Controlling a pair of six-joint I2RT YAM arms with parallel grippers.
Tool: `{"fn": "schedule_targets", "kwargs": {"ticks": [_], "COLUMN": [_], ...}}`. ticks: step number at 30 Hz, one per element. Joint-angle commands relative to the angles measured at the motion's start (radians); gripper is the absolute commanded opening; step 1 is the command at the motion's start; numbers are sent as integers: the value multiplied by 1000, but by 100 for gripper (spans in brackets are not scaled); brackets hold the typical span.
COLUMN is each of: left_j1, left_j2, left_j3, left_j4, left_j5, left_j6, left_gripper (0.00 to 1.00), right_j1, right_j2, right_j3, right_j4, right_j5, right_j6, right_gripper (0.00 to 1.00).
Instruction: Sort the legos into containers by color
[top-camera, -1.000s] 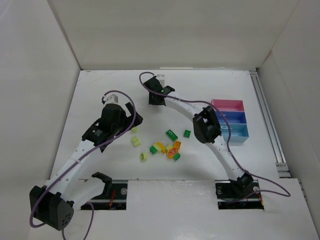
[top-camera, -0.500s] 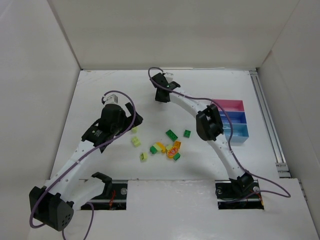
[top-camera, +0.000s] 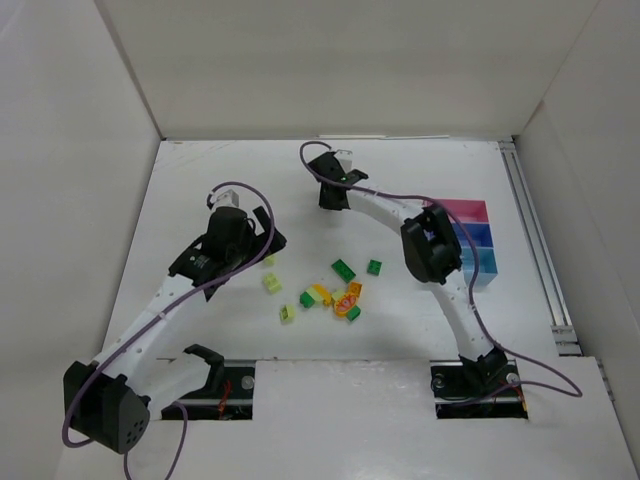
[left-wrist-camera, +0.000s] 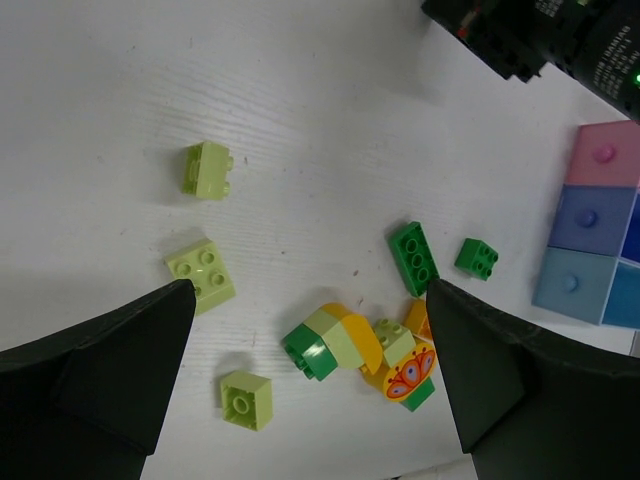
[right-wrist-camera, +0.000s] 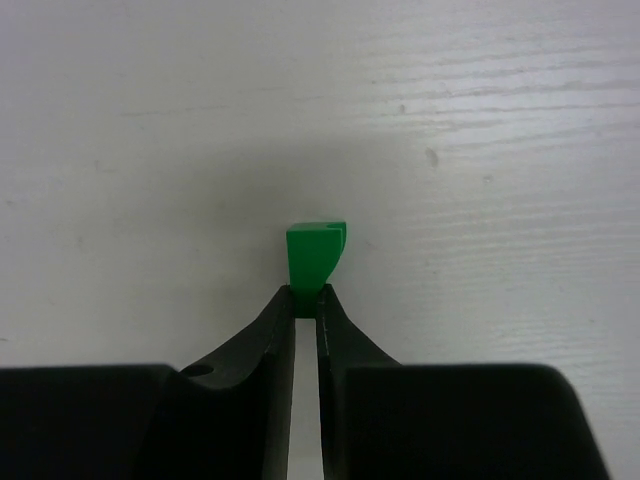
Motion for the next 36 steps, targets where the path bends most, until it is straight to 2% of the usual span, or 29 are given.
{"fn": "schedule_targets", "kwargs": {"ticks": [1,3,8,14,18,26,31,36], "left_j1": [3,3,3,13,13,13,13,13], "left_j2": [9,20,44,55,55,75,84,84], "left_j3": [24,24,24,15,-5,-25,-25,-47], "left_j4": [-16,-6,-8,13,32,50,61,61], "left_j5": [-13,-13,-13,-24,-24,-42,-32,-32], "left_j6": [12,12,12,-11,-11,-22,-22,-42], "left_gripper": [100,100,100,100,100,100,100,100], "right_j1": [-6,-6,-6,-132,-245,-404,-483,-504], "right_j2": [-157,-242,-569,-788,-891,-950,-867,-790], "right_j3": [-84,-158,-511,-761,-835,-905,-844,-801], "right_j4": [48,106,296,306,260,247,238,179], "right_j5": [79,88,89,36,27,24,-5,16], "right_j6": [-118,-175,-298,-344,-364,-375,-405,-387], "right_gripper": [0,0,0,0,0,0,0,2]}}
